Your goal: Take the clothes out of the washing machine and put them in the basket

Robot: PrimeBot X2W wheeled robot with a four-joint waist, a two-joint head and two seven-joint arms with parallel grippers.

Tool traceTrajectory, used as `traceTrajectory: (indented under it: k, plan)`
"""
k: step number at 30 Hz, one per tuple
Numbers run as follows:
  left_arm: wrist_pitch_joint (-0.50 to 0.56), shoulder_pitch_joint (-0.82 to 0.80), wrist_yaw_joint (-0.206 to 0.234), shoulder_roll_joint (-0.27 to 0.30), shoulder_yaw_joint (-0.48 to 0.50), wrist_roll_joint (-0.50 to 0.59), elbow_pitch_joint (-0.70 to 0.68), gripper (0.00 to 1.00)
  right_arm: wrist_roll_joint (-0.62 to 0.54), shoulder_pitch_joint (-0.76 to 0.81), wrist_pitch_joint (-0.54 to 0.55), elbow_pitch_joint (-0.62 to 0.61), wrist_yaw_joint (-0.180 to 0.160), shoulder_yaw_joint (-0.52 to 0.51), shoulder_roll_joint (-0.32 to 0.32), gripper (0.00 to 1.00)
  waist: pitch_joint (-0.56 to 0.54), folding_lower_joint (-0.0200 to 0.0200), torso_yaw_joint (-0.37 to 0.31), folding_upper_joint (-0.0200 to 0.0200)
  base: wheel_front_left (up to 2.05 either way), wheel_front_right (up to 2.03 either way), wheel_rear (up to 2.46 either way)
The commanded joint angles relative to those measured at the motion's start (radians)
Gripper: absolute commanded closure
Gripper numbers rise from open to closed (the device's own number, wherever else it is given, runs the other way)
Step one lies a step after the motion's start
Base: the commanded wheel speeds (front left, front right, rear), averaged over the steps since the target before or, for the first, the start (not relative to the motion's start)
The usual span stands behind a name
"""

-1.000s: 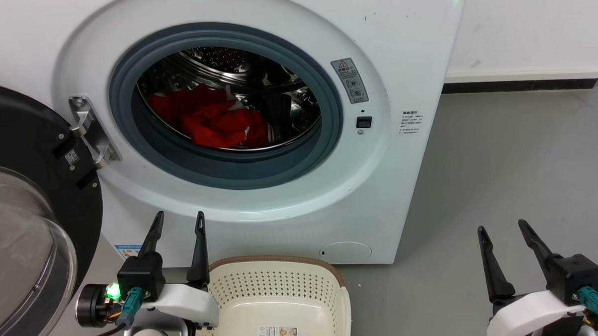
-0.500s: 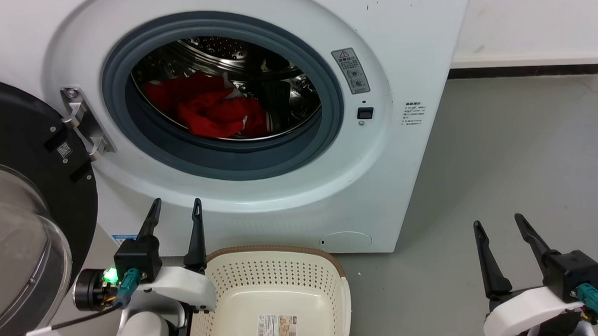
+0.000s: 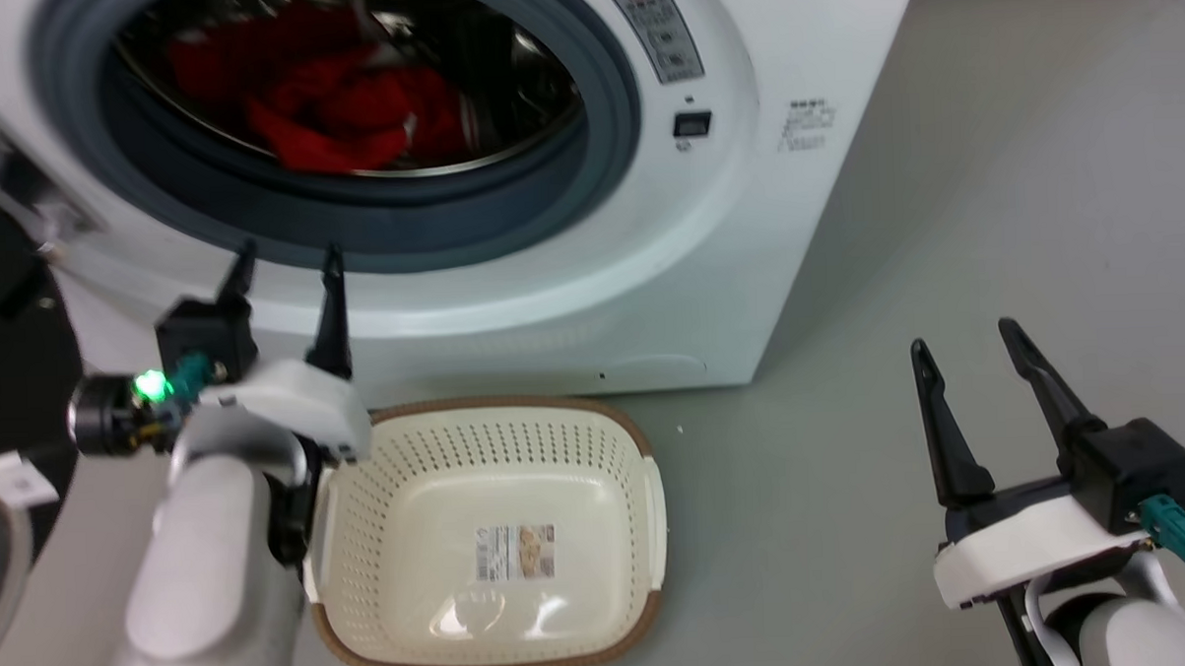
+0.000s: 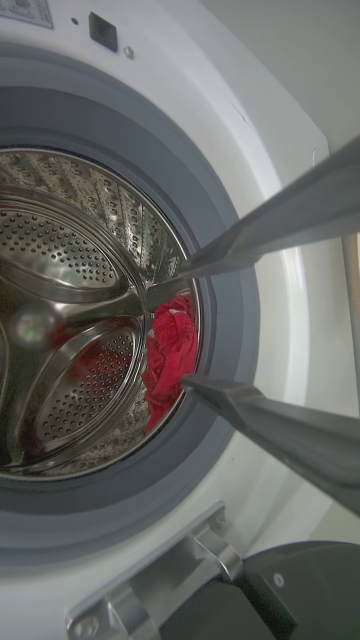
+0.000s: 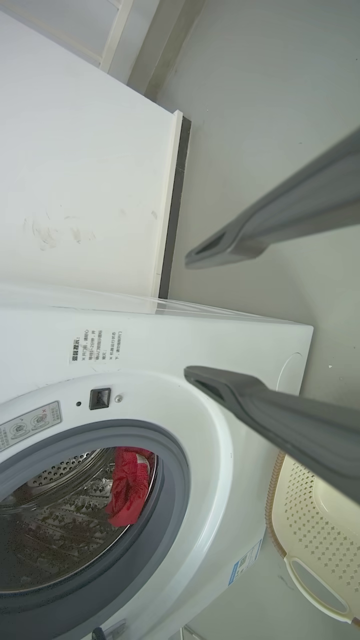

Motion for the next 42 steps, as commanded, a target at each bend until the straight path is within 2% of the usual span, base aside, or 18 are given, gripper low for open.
traceTrajectory:
  k: [1, 12, 21, 30, 42]
  plan:
    - [0.010, -0.039, -0.006, 0.014, 0.004, 0.001, 0.017, 0.00, -0.007, -0.026, -0.005, -0.011, -0.001, 0.006, 0.002, 0.00, 0.081, -0.0001, -0.045, -0.0001, 0.00, 0.00, 0.00]
    - [0.095, -0.336, -0.040, 0.140, 0.001, 0.023, 0.203, 0.00, 0.029, -0.121, -0.046, 0.000, -0.001, 0.074, 0.002, 0.00, 0.264, -0.0001, -0.159, -0.0001, 0.00, 0.00, 0.00]
    - [0.197, -0.604, -0.075, 0.258, -0.038, 0.057, 0.374, 0.00, 0.078, -0.176, -0.096, 0.044, -0.001, 0.131, 0.002, 0.00, 0.361, -0.0001, -0.254, -0.0001, 0.00, 0.00, 0.00]
    - [0.358, -0.829, -0.098, 0.384, -0.129, 0.100, 0.523, 0.00, 0.128, -0.202, -0.143, 0.093, -0.001, 0.181, 0.003, 0.00, 0.434, -0.0001, -0.345, -0.0001, 0.00, 0.00, 0.00]
    - [0.623, -0.977, -0.101, 0.525, -0.275, 0.074, 0.572, 0.00, 0.173, -0.224, -0.181, 0.128, -0.001, 0.229, 0.002, 0.00, 0.501, -0.0001, -0.399, -0.0001, 0.00, 0.00, 0.00]
